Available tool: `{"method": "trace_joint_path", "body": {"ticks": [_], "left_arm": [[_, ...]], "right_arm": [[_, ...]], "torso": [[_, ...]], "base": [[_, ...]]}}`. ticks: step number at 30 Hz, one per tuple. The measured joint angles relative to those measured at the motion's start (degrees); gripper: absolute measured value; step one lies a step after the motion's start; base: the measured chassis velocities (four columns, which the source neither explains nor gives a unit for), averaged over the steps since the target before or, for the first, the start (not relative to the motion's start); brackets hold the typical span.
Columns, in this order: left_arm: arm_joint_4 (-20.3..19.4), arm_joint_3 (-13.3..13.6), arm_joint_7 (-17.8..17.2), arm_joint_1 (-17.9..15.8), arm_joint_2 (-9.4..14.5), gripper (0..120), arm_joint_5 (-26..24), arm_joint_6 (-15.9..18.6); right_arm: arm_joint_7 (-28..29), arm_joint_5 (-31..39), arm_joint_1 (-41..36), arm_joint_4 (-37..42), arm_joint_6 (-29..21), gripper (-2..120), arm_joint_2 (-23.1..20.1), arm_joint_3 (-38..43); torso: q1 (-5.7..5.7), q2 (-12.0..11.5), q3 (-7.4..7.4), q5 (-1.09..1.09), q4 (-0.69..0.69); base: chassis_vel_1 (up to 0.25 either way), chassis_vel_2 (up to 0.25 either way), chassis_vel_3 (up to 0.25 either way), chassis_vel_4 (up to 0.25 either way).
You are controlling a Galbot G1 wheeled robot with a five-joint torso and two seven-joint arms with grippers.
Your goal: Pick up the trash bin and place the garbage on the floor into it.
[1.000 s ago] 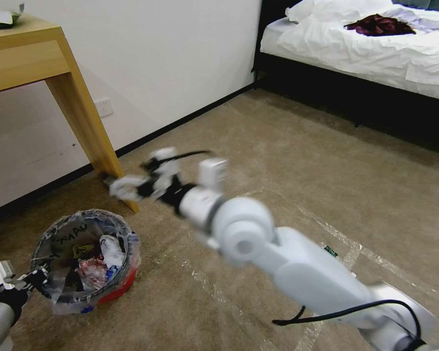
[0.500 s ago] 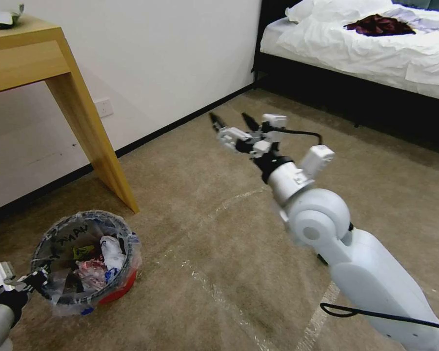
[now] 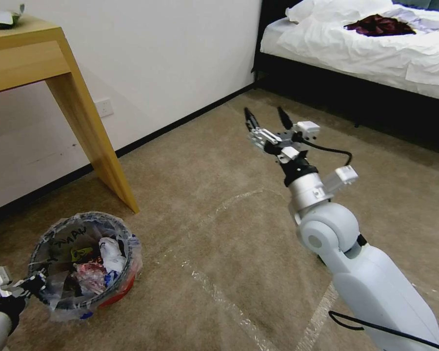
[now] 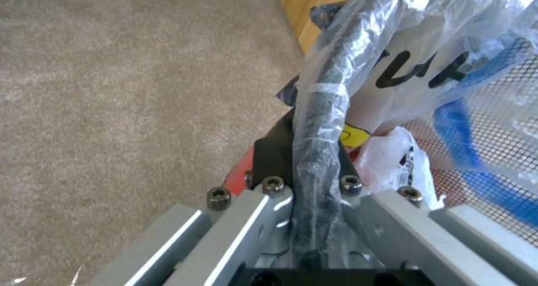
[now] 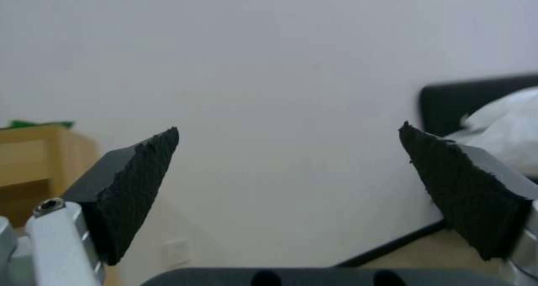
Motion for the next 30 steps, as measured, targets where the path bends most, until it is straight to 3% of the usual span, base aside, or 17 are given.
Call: {"method": "trace_joint_path", "body": {"ticks": [2,14,30], "left_arm": [[-0.23,0.0,0.12,0.1,-0.56,0,0.09,-0.06],[-0.4,0.17,0.4,-0.1,-1.48,0,0.5,-0.14],[0.5,0.88,2.63,-0.77,-2.99,0,2.82,-0.5]], "right_arm": [[-1.96,-3.8,-2.23,-1.79,3.5,100,1.35,3.6],[-6.49,-7.49,-8.1,-8.26,11.53,100,1.96,14.15],[-6.38,-10.95,-11.76,-11.58,14.25,100,4.71,14.81]], "torso": [[0.0,0.0,0.0,0.0,0.01],[0.0,0.0,0.0,0.01,0.01],[0.0,0.0,0.0,0.0,0.01]], "base": [[0.0,0.0,0.0,0.0],[0.0,0.0,0.0,0.0],[0.0,0.0,0.0,0.0]]}}
